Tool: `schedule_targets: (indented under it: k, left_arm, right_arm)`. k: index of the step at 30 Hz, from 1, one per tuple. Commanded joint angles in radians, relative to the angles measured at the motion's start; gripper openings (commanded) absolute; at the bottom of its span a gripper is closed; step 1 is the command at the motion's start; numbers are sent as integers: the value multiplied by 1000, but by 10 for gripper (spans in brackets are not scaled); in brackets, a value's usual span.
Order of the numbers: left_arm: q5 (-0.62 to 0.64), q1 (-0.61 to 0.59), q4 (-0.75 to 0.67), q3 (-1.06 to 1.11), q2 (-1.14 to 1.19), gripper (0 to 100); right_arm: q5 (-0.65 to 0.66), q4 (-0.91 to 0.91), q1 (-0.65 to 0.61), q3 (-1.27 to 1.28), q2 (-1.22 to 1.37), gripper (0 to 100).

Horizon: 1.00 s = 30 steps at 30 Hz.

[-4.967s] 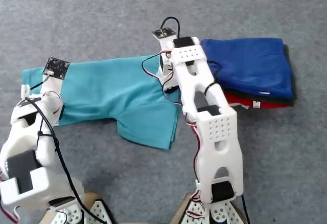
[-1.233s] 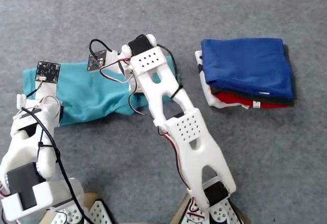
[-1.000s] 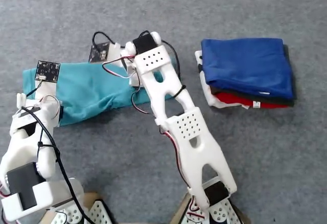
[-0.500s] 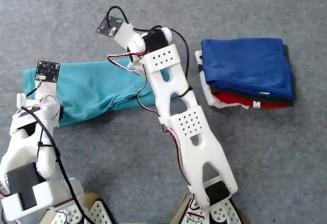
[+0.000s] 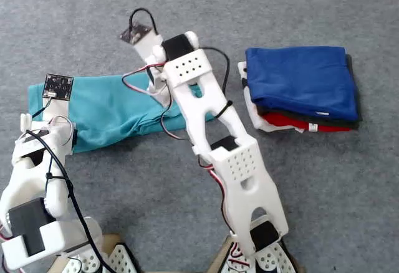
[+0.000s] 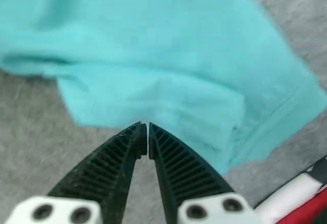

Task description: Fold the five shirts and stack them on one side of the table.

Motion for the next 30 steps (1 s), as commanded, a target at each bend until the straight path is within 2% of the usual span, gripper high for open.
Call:
schedule_targets:
  k: [1, 8, 11, 16, 23, 26, 30]
  left_arm:
    - [6, -13, 9, -28, -20, 119]
    - [6, -13, 9, -28, -20, 119]
    - [6, -13, 9, -30, -20, 119]
    - [6, -13, 9, -30, -20, 119]
    - [6, -13, 9, -30, -20, 119]
    - [6, -13, 6, -31, -20, 119]
    - [6, -13, 6, -27, -20, 119]
  right_arm:
    - [-14, -44, -26, 142, -94, 14]
    - [-14, -262, -21, 245, -51, 14]
    - [-9, -338, -18, 228, -15, 14]
    - [-6, -358, -12, 145, -5, 15]
    - [-6, -548, 15, 130, 102, 15]
    - [-6, -546, -12, 122, 143, 15]
    - [-46, -459, 35, -41, 87, 15]
